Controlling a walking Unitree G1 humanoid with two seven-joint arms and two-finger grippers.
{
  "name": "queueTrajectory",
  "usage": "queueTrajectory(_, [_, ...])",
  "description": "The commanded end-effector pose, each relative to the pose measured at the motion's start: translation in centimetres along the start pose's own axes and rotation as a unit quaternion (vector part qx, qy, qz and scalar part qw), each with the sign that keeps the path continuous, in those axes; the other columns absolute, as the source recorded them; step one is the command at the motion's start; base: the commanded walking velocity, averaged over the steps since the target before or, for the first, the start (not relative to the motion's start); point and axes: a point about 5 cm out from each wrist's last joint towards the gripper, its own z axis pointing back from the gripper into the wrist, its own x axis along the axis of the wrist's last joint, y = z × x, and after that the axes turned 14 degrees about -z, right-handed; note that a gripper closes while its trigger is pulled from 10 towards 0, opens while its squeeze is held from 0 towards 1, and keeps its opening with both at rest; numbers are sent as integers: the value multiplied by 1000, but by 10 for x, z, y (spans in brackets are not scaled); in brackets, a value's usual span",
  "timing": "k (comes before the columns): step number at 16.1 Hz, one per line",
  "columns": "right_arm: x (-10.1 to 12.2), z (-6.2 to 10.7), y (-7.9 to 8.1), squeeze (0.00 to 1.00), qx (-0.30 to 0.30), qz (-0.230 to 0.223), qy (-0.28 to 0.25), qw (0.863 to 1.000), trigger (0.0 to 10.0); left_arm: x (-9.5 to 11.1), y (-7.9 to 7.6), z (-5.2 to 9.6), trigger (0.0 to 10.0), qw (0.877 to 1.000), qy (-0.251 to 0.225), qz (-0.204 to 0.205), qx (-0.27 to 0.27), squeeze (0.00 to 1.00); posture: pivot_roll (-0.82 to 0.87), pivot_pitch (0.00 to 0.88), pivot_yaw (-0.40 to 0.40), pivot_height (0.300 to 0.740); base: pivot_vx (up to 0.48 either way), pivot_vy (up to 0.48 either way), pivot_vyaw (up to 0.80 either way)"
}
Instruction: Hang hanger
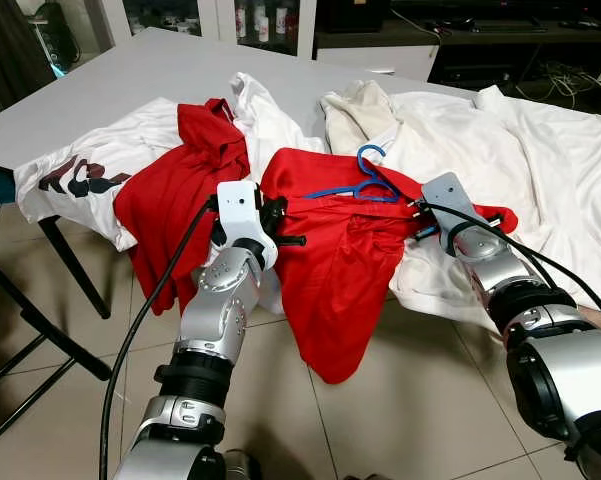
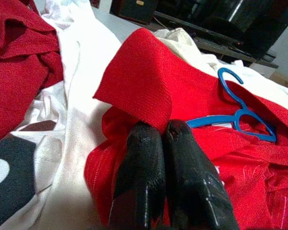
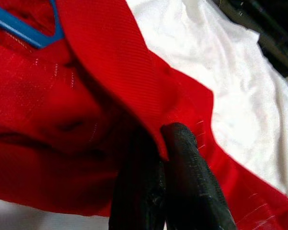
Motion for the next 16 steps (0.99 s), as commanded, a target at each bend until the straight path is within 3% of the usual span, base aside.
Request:
queueTrajectory(1, [-7,1,-8,475,-11,-17,14,1000,10000,-1,6,1,10000,1000,1,-3,14,0,91,16,-36,740,0,0,0])
queueTrajectory(2, [2,0,-3,1000,7,-33,-8,999,10000,-1,6,1,10000,1000,1,-2,13,0,91,16,-36,740,0,0,0])
queueTrajectory(5, [25,0,-2,1000,12,-42,-57,997,10000,-1,5,0,10000,1000,1,-2,12,0,90,17,-37,740,0,0,0])
queueTrajectory(6, [48,1,-10,0,4,-58,-97,994,10000,-1,5,1,10000,1000,1,-2,14,0,93,16,-41,740,0,0,0])
queueTrajectory(10, [73,5,-18,0,15,-85,-132,987,10000,-2,6,1,10000,1000,1,0,16,0,92,15,-47,740,0,0,0])
queueTrajectory(11, [75,5,-18,898,20,-90,-136,986,10000,-2,5,1,10000,1000,-1,-4,16,0,92,15,-48,740,0,0,0])
queueTrajectory(12, [76,5,-15,1000,42,-100,-138,984,10000,-2,4,1,10000,1000,-4,-13,14,0,91,13,-48,740,0,0,0])
queueTrajectory(16, [68,5,-5,1000,105,-163,-118,974,10000,0,2,0,10000,1000,-8,-21,8,0,85,11,-42,740,0,0,0])
